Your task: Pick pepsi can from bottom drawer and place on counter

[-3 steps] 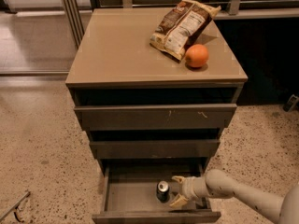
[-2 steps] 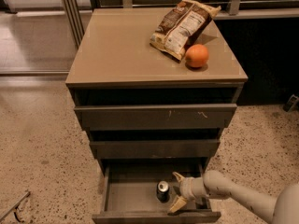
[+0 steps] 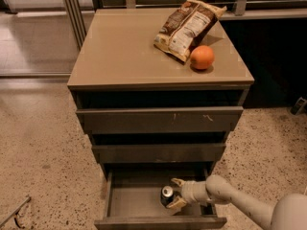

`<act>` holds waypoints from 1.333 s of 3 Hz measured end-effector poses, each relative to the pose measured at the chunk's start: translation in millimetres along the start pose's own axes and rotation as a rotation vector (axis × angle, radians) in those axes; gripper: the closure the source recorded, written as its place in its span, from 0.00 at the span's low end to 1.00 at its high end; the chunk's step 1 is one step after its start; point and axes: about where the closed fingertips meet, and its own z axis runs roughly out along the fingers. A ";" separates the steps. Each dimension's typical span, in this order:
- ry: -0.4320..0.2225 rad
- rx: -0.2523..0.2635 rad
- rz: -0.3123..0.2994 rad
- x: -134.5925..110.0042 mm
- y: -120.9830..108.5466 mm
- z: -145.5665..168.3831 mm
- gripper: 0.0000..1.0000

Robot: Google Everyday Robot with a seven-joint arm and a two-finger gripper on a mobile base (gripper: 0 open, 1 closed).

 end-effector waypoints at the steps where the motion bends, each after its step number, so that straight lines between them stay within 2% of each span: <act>1: -0.022 0.009 0.007 3.9 -6.9 9.0 0.30; 2: -0.041 0.005 0.024 12.4 -11.5 22.5 0.27; 3: -0.039 -0.026 0.051 25.4 -11.5 42.3 0.28; 4: -0.039 -0.023 0.051 26.1 -13.9 42.4 0.47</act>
Offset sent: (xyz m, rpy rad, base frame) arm 0.0268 0.0023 -0.0400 0.0673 0.0103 -0.0363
